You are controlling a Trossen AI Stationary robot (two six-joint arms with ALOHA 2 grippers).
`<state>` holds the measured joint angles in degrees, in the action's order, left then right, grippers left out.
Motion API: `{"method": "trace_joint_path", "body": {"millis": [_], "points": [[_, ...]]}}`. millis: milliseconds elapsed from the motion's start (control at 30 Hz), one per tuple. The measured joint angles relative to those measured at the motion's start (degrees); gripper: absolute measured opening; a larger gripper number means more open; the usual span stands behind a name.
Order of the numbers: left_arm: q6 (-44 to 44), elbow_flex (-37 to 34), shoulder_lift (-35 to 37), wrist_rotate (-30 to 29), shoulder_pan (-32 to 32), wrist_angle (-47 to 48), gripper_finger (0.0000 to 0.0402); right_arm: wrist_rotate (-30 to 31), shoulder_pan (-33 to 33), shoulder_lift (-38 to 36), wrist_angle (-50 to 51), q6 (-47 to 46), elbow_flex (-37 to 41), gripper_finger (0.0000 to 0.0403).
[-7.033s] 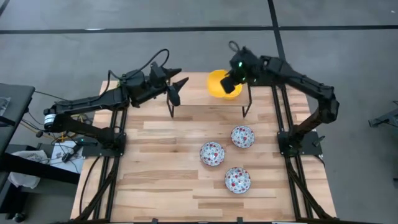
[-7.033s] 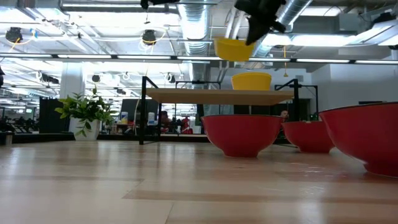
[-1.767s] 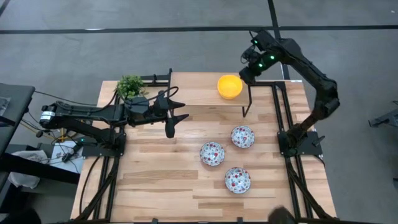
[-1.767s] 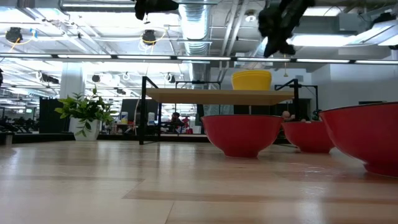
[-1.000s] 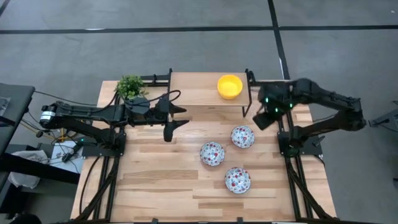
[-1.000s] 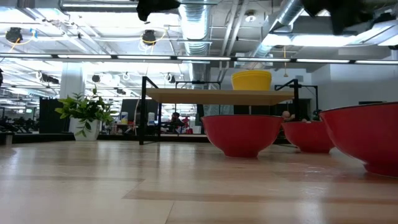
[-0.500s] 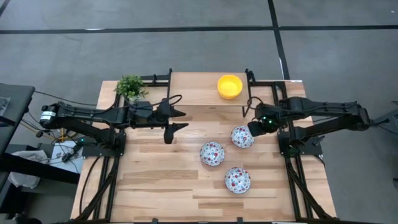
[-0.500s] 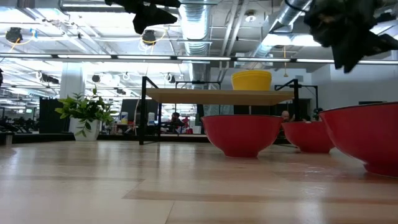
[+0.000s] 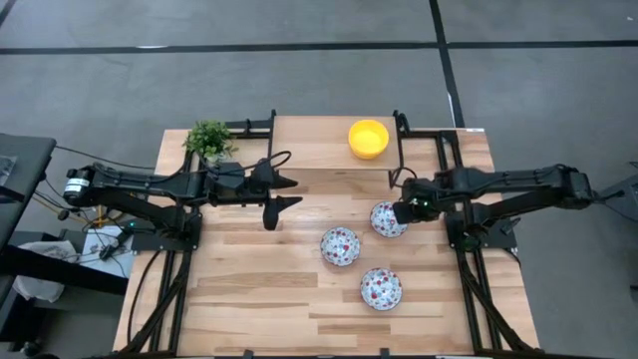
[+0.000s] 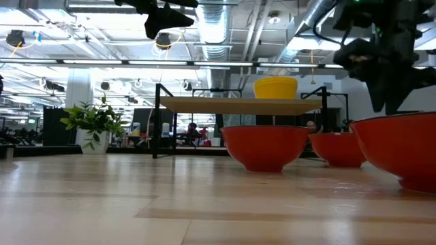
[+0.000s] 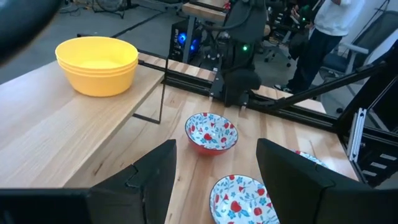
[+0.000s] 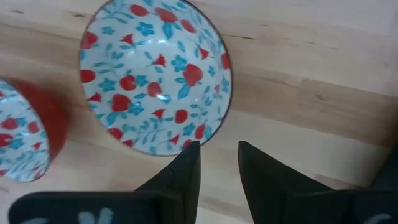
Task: Pick & Place Mini bowls
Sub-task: Put the top orange bowl on the shelf
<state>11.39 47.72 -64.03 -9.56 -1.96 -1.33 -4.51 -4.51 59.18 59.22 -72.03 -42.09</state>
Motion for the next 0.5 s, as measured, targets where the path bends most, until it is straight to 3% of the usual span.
{"method": "trace_joint_path", "body": {"millis": [500], "points": [[1.6,0.0,0.0,0.0,0.0,0.0,0.0222,0.3,-1.1,-1.9,-8.0,-1.6,8.4,0.0098]]}}
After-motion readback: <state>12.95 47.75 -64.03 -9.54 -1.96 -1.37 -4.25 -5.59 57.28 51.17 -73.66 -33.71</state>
